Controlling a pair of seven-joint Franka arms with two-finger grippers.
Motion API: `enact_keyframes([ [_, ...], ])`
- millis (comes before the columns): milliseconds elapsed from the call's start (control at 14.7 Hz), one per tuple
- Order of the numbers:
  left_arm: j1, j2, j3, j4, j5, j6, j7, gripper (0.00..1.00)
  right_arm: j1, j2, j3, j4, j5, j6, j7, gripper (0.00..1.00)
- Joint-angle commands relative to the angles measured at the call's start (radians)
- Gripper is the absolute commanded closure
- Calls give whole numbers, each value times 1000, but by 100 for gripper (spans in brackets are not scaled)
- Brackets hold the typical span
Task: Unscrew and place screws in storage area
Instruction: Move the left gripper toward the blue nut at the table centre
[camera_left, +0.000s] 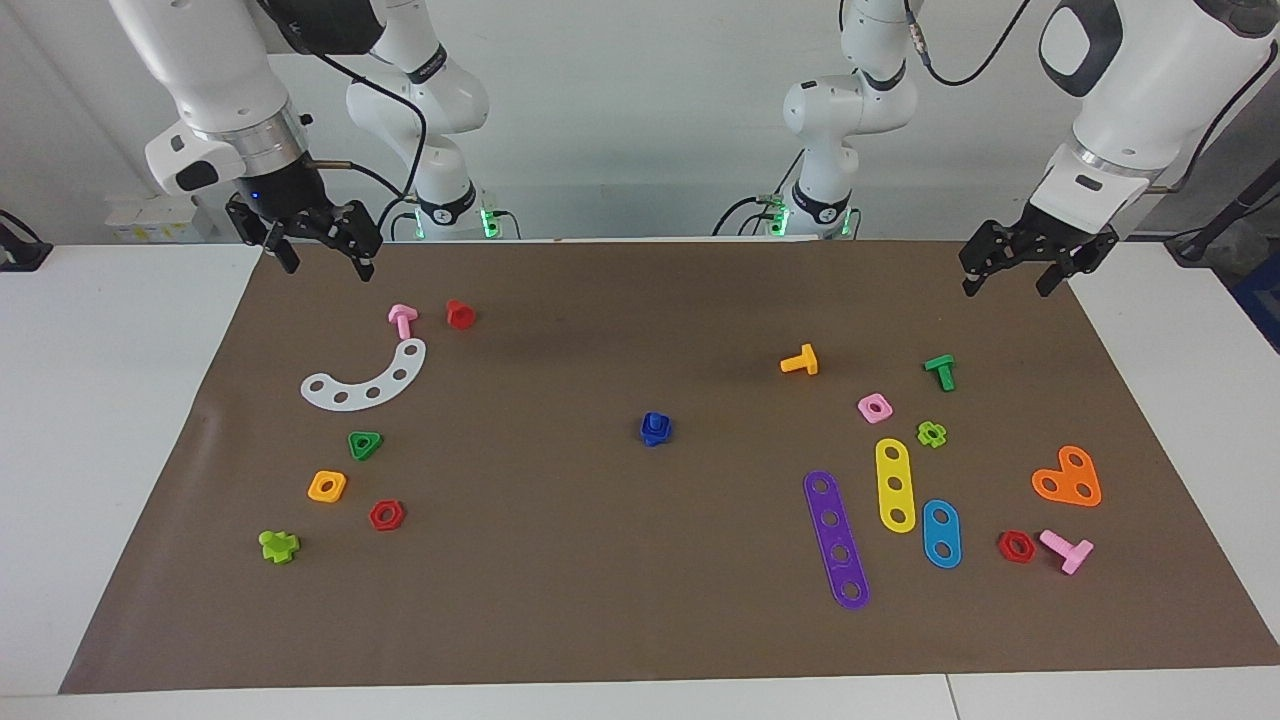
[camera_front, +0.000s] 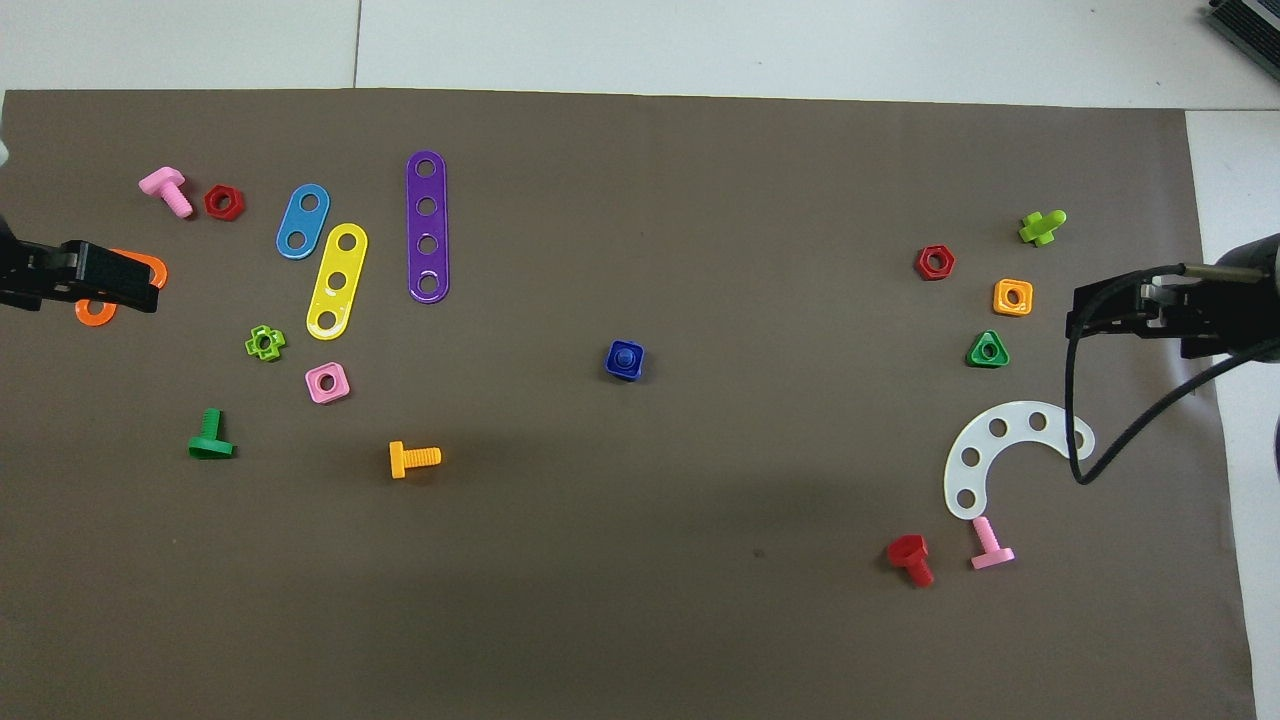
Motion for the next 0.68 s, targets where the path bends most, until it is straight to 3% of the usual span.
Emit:
enact_keyframes([
  [0,-2,-28,1,-36,20,20,11,0,-5,-1,4,6,18,-17,4,0],
  [340,-16,-30,-2,-45,17,17,3,0,-5,-1,4,6,18,-17,4,0],
  [611,-59,-72,-5,-126,17,24,0,0,-5,-1,2,6,18,-17,4,0],
])
